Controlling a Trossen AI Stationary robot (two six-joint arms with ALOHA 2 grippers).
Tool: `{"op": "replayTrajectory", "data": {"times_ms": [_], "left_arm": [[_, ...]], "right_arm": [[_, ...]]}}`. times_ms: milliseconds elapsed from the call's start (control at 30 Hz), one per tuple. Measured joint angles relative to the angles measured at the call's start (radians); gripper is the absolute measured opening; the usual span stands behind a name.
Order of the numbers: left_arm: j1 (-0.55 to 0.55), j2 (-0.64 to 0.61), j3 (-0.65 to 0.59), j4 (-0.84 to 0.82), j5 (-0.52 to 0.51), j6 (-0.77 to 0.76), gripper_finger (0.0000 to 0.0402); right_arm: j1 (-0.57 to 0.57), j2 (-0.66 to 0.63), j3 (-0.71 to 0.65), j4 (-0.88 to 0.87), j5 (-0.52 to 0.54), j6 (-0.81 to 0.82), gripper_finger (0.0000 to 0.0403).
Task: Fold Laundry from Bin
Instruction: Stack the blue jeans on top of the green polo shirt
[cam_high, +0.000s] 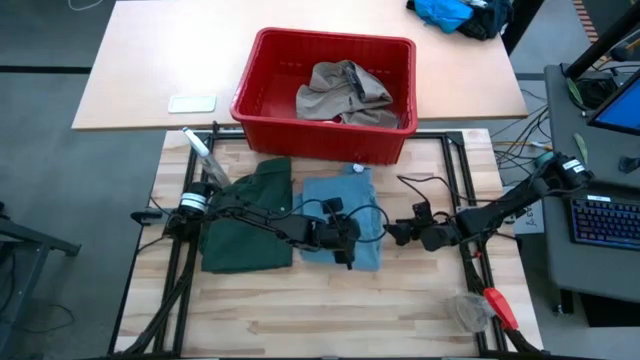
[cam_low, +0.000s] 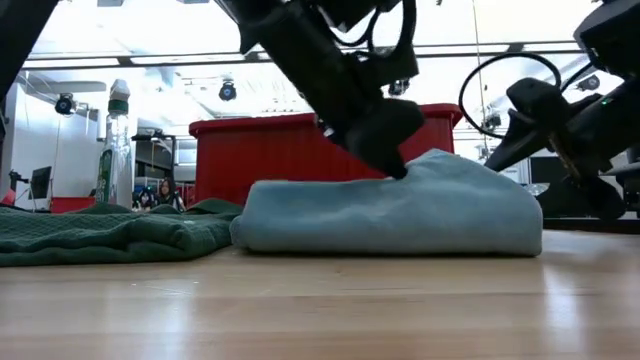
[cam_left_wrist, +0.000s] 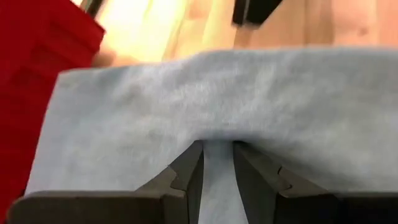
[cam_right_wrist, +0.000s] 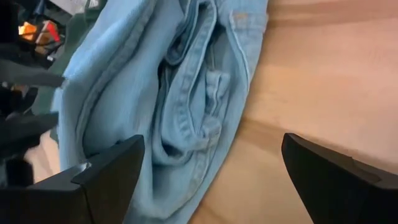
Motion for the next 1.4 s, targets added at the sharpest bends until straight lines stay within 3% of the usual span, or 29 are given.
{"op": "replayTrajectory", "data": {"times_ms": [233, 400, 600, 867, 1200, 1400], "left_arm": [[0.019, 0.049, 0.0, 0.126, 0.073, 0.003, 0.0075], [0.031, 0.083, 0.0, 0.128, 0.073, -0.028, 0.0075], [0.036, 0.097, 0.001, 0.127, 0.074, -0.031, 0.0075], [0.028, 0.047, -0.001, 0.045, 0.068, -0.026, 0.0075], [0.024, 0.011, 0.034, 0.0, 0.068, 0.008, 0.0075], [0.027, 0.016, 0.041, 0.012, 0.072, 0.018, 0.0075]], "right_arm": [[-0.077, 0.013, 0.002, 0.011, -0.057, -0.077, 0.0368], [-0.109, 0.061, -0.012, 0.162, -0.113, -0.139, 0.0368], [-0.144, 0.156, -0.014, 0.294, -0.164, -0.186, 0.0368], [-0.166, 0.281, 0.02, 0.294, -0.155, -0.167, 0.0368], [-0.181, 0.35, 0.114, 0.385, -0.238, -0.311, 0.0368], [-0.177, 0.374, 0.12, 0.396, -0.255, -0.308, 0.0368]]}}
